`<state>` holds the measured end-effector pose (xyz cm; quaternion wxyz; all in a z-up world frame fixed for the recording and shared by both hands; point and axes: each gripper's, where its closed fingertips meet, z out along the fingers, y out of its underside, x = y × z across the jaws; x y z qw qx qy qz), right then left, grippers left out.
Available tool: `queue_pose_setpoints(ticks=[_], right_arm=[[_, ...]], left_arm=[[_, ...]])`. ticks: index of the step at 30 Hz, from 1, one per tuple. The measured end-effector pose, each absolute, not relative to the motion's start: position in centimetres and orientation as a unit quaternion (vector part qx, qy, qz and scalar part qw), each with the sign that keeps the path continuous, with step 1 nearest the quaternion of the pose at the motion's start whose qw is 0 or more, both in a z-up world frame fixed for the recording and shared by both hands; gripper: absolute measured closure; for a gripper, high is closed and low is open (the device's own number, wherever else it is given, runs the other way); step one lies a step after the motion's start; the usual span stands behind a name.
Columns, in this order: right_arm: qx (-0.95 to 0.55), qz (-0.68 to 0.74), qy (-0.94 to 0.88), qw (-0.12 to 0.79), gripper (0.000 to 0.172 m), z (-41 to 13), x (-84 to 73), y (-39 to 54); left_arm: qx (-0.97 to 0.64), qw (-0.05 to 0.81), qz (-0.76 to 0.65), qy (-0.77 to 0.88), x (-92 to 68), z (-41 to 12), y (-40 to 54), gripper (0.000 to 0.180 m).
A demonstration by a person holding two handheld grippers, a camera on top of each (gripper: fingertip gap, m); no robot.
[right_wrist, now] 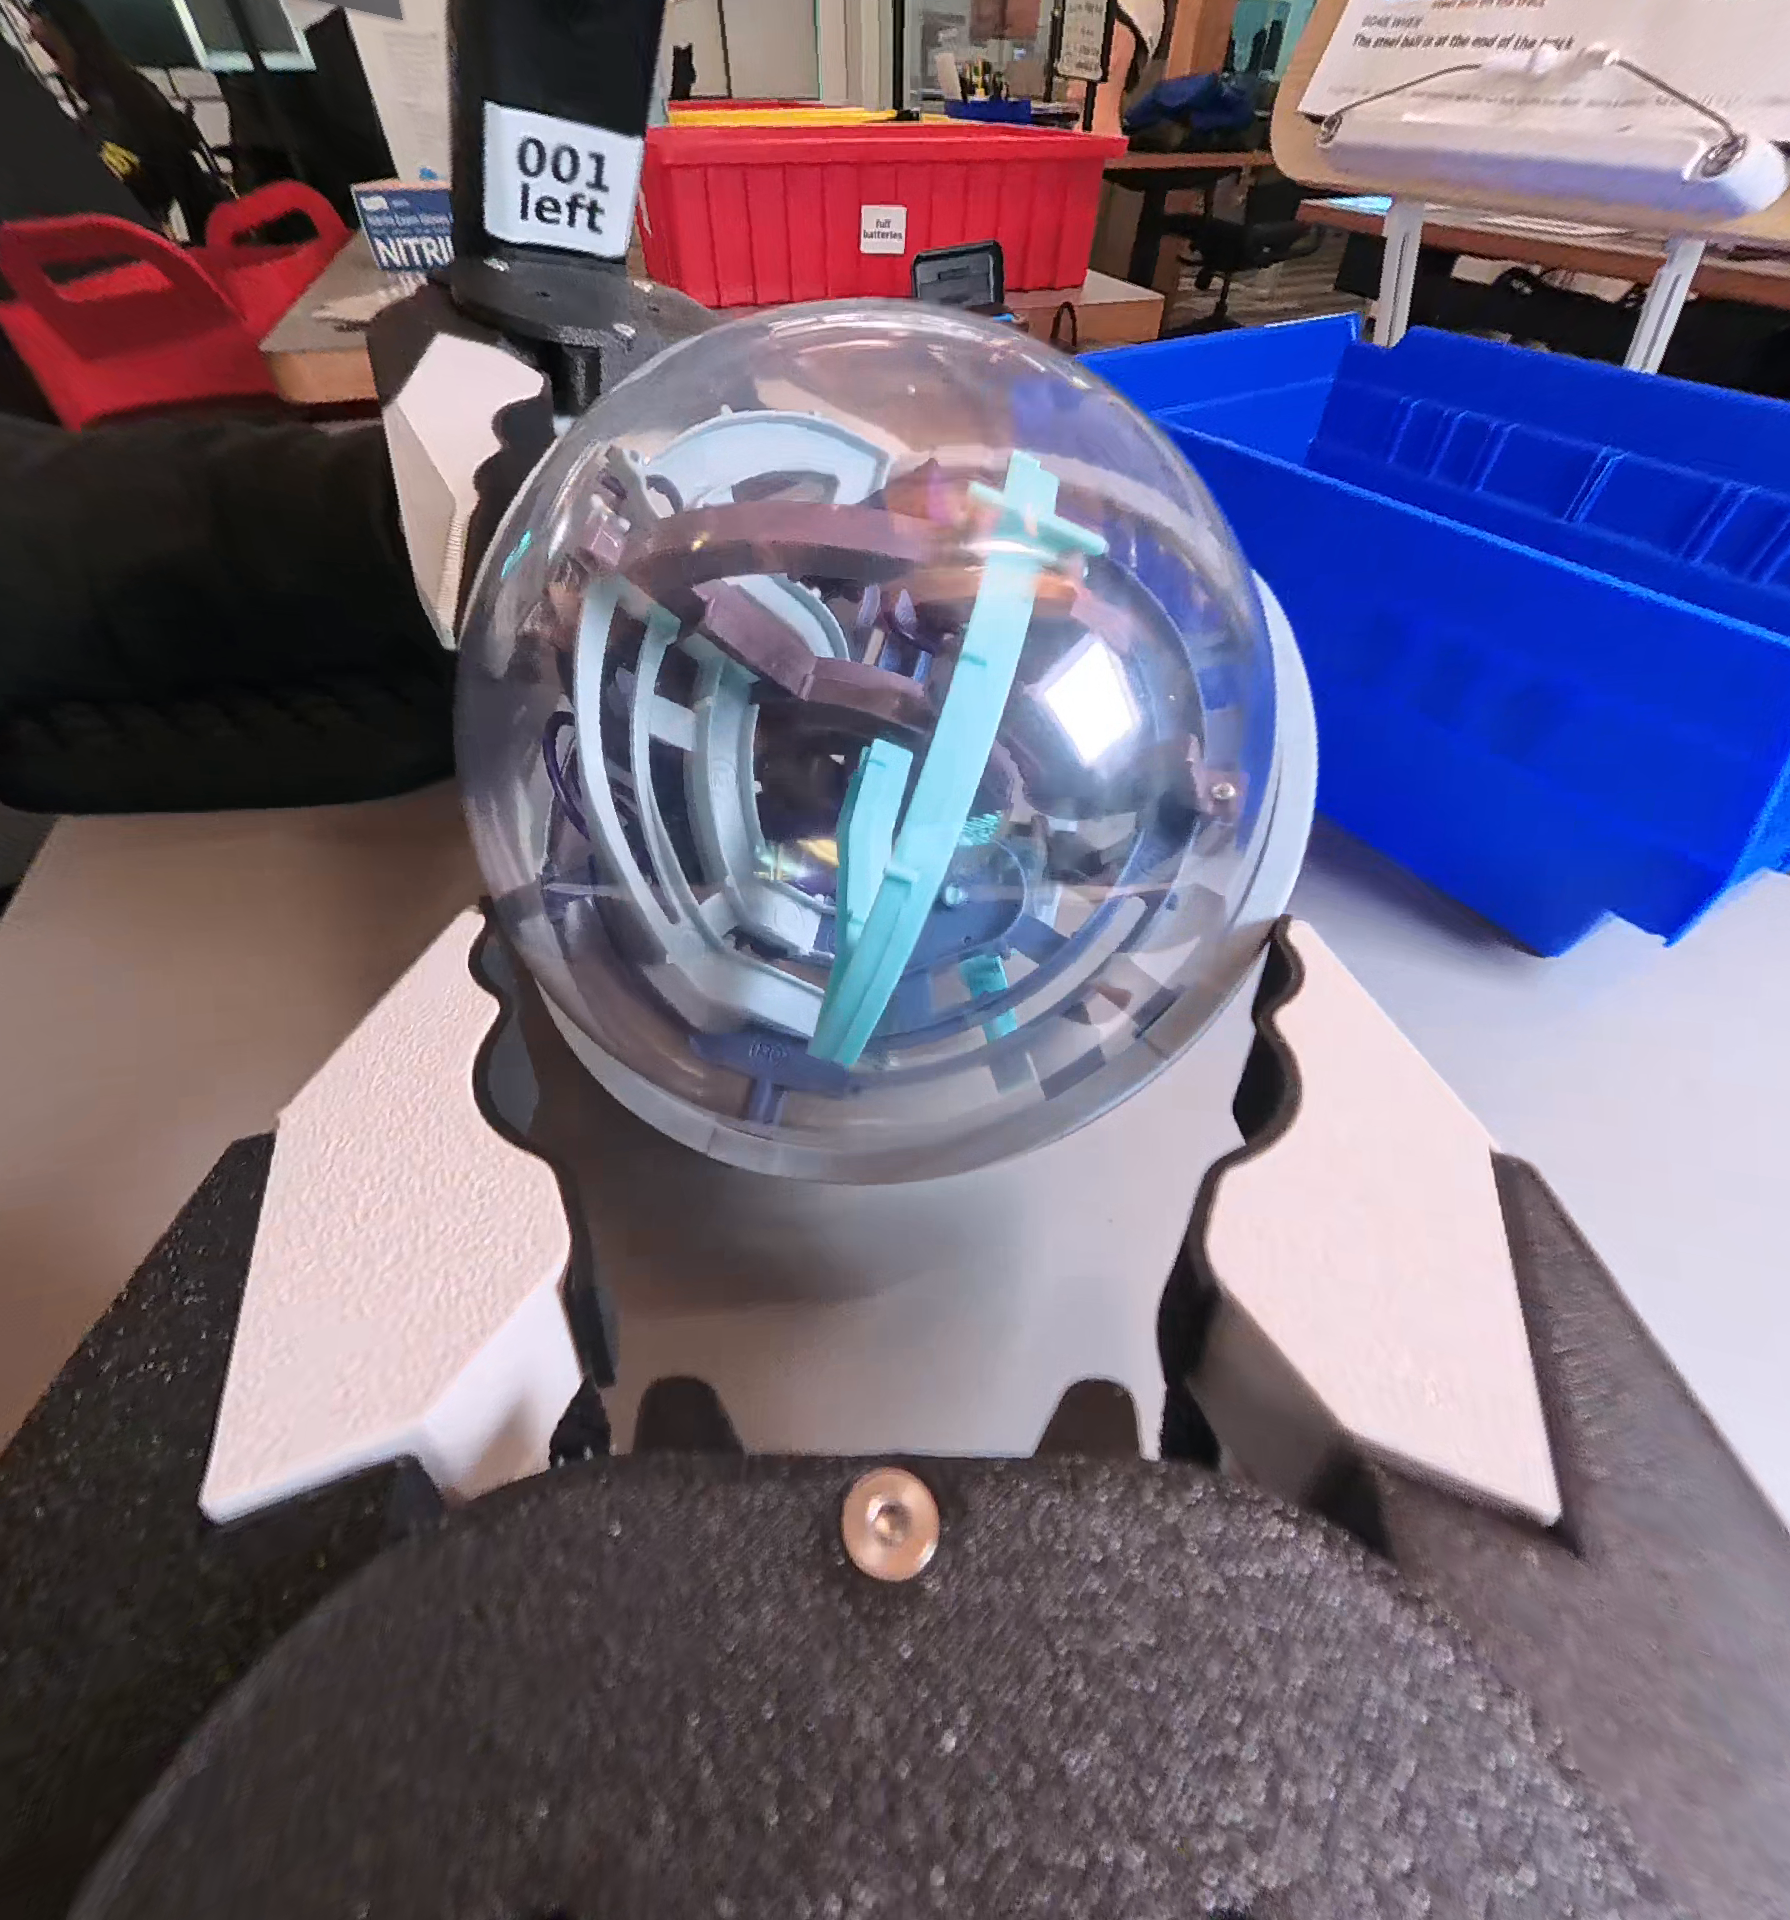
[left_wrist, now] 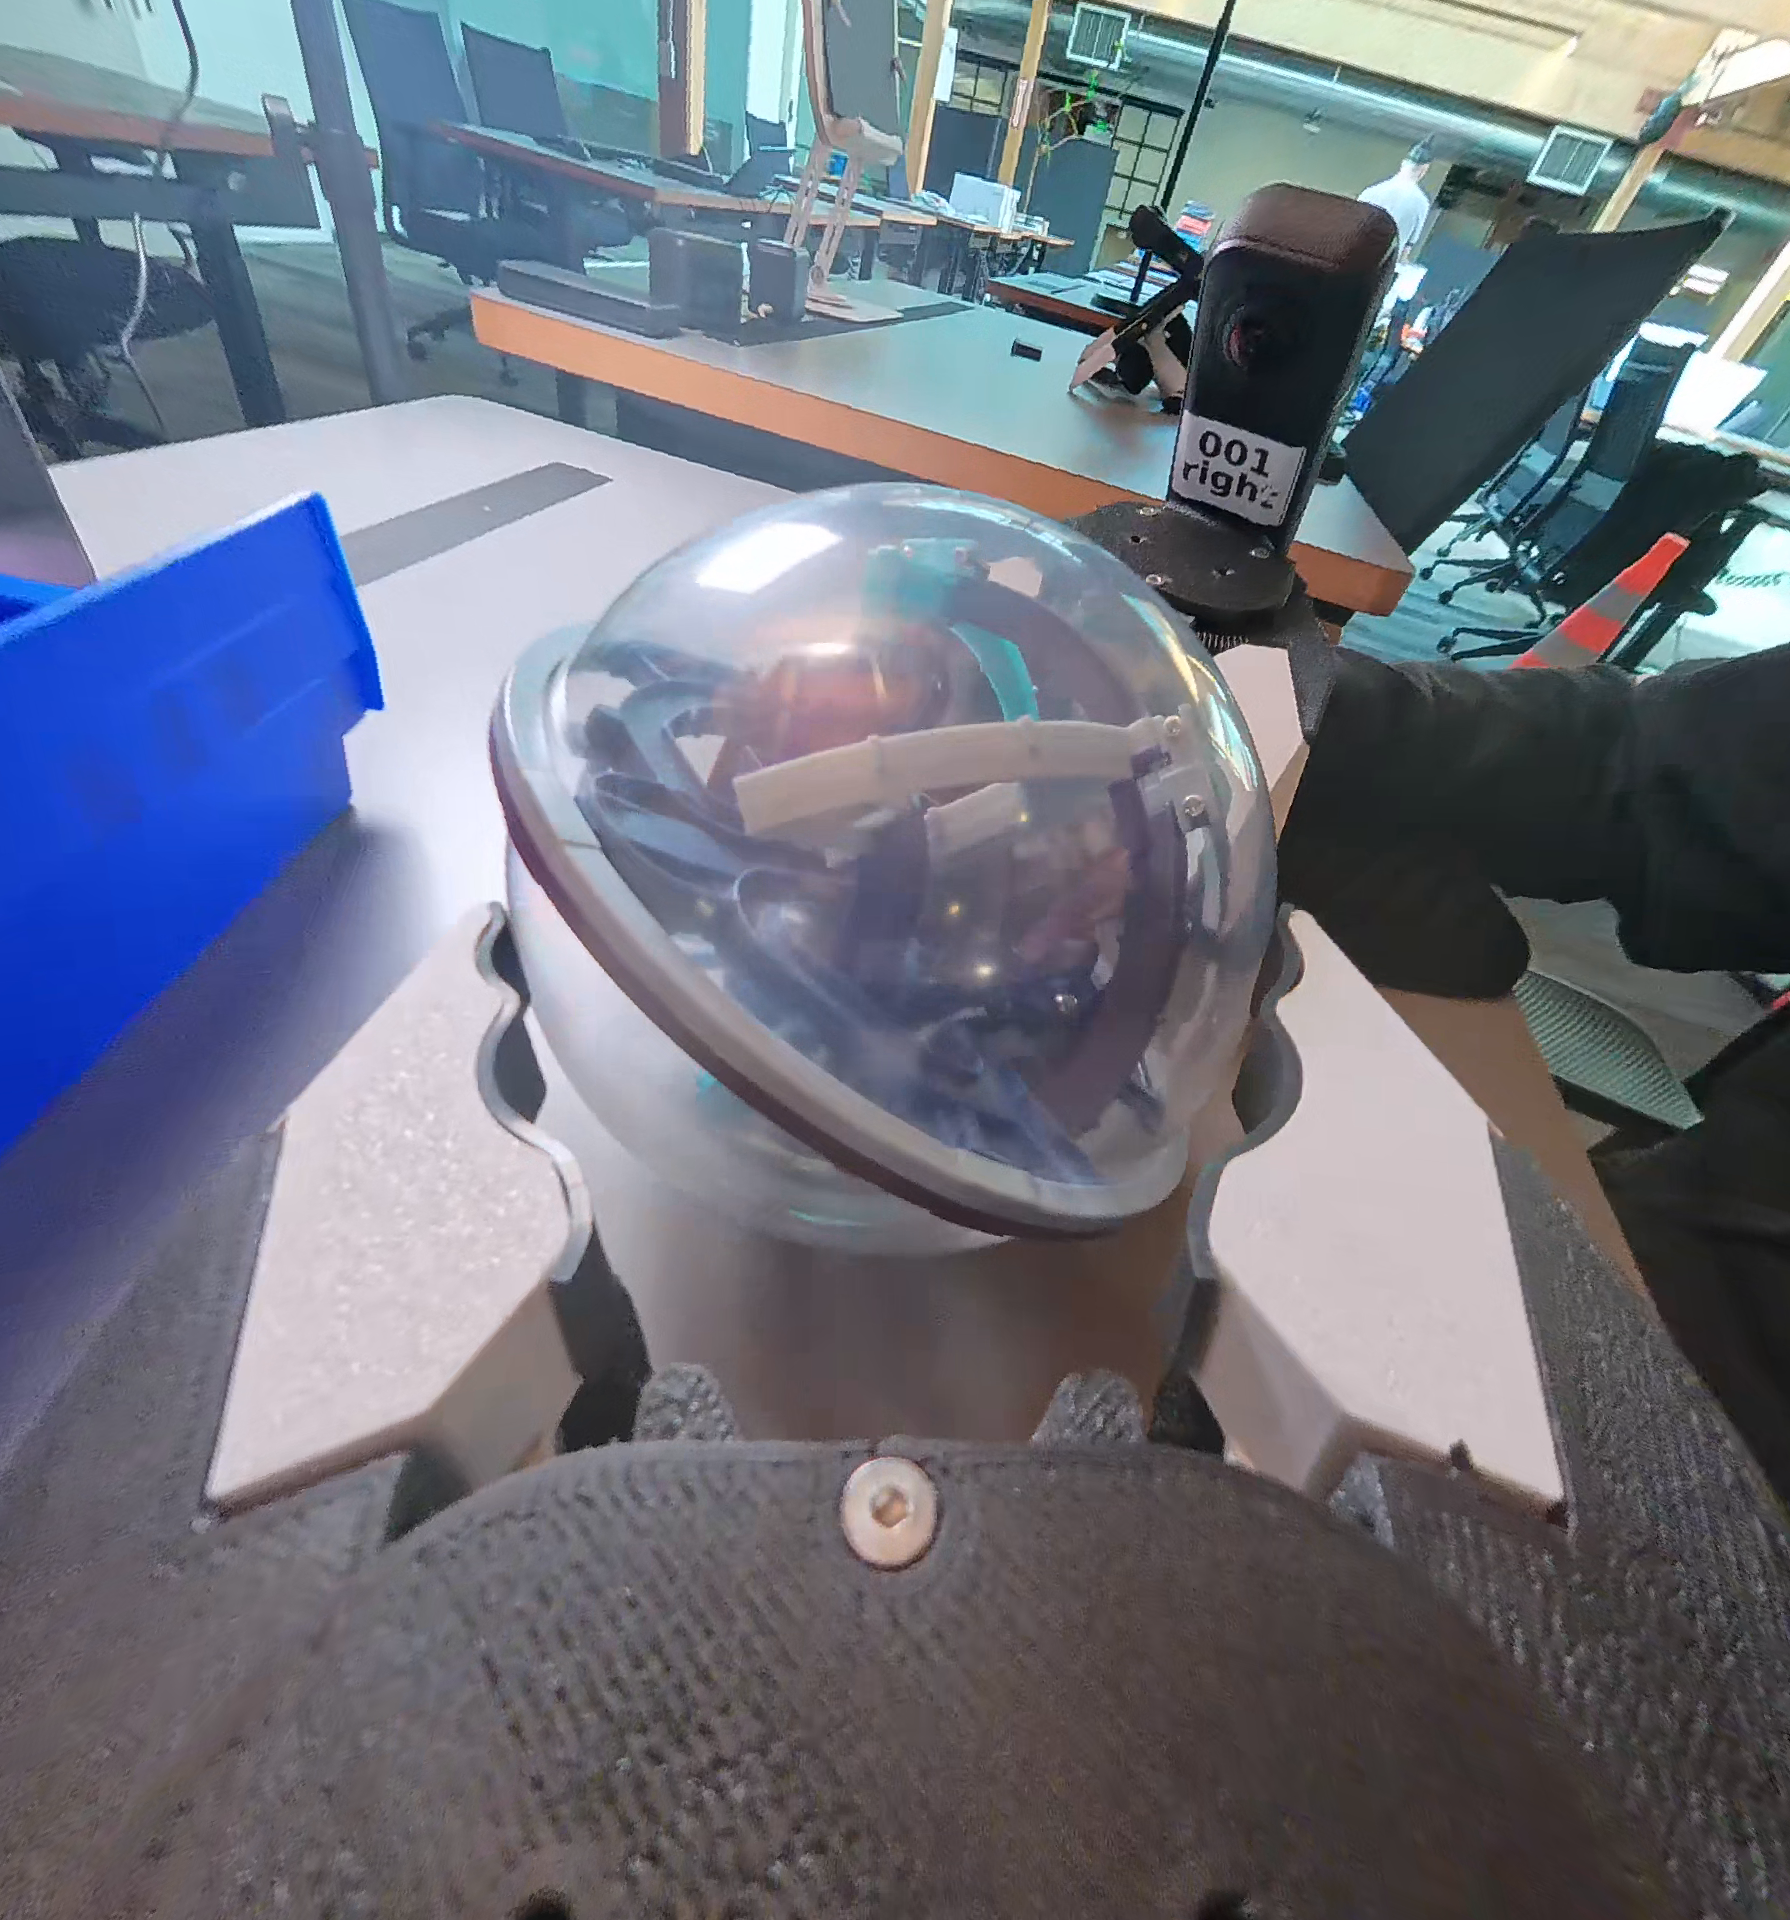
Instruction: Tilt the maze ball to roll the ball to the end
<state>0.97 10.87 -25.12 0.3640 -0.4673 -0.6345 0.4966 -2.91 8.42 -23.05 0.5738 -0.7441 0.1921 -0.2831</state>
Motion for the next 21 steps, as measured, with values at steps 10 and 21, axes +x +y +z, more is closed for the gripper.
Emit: queue_pose_setpoints(ticks=[10,21], right_arm=[[-0.461,0.531,-0.613,0.360,0.036,-23.8,1.2,10.8],[-0.467,0.543,-0.612,0.334,0.041,-24.1,1.6,10.9]], left_arm=[[-0.754,0.533,-0.356,0.148,-2.9,-23.8,8.0,0.045],[-0.739,0.493,-0.452,0.081,-3.3,-24.0,8.0,0.047]])
